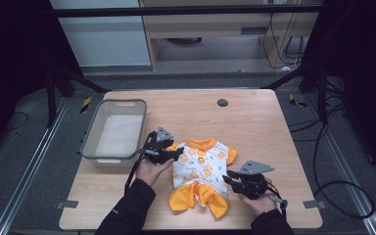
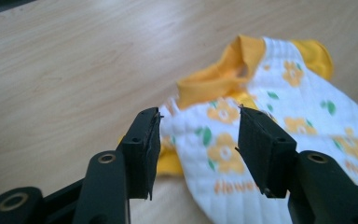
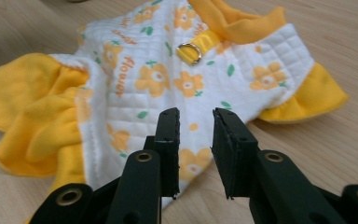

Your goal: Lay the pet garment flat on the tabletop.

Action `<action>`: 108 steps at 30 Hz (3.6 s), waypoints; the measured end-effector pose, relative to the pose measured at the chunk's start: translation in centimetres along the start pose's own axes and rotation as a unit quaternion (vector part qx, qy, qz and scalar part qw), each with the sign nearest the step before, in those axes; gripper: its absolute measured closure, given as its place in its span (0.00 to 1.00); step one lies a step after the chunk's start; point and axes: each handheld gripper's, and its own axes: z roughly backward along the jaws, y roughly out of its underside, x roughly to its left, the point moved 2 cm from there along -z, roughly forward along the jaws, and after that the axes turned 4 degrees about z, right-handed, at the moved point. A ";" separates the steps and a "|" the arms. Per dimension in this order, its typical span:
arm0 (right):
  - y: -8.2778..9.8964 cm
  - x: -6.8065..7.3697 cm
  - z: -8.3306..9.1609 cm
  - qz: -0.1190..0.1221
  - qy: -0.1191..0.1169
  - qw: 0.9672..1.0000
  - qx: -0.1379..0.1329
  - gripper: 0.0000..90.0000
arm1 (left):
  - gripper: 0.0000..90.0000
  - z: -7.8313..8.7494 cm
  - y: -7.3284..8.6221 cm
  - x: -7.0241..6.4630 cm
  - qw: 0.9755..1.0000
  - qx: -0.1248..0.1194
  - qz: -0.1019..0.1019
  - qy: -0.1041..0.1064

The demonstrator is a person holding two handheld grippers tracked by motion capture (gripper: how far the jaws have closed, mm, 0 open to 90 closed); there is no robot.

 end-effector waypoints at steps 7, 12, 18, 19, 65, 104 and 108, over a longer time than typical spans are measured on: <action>0.7 -0.6 -0.2 -0.006 0.014 1.000 0.014 0.73 | 0.53 1.9 3.9 -1.4 0.999 0.028 -0.009 0.017; 0.9 -0.7 -0.8 -0.017 0.016 1.000 0.018 0.71 | 0.56 1.6 5.8 -1.8 0.999 0.044 -0.008 0.019; 1.1 -0.7 -2.3 -0.021 0.014 0.999 0.035 0.74 | 0.70 -0.2 6.8 -2.4 0.997 0.073 0.000 0.031; 1.1 -0.6 -2.5 -0.016 0.014 0.999 0.037 0.76 | 0.75 -0.4 6.8 -2.4 0.997 0.075 0.003 0.035; -3.7 -4.8 -3.6 -0.025 0.083 0.996 -0.023 0.81 | 0.57 0.8 2.6 -0.4 1.000 0.004 0.001 -0.004; 3.1 1.0 -0.1 -0.023 -0.005 0.997 0.071 0.94 | 0.95 1.7 9.4 -1.7 0.995 0.096 -0.004 0.024; 2.9 0.8 0.2 -0.027 -0.006 0.997 0.071 0.96 | 0.97 2.4 9.3 -1.7 0.995 0.093 0.009 0.033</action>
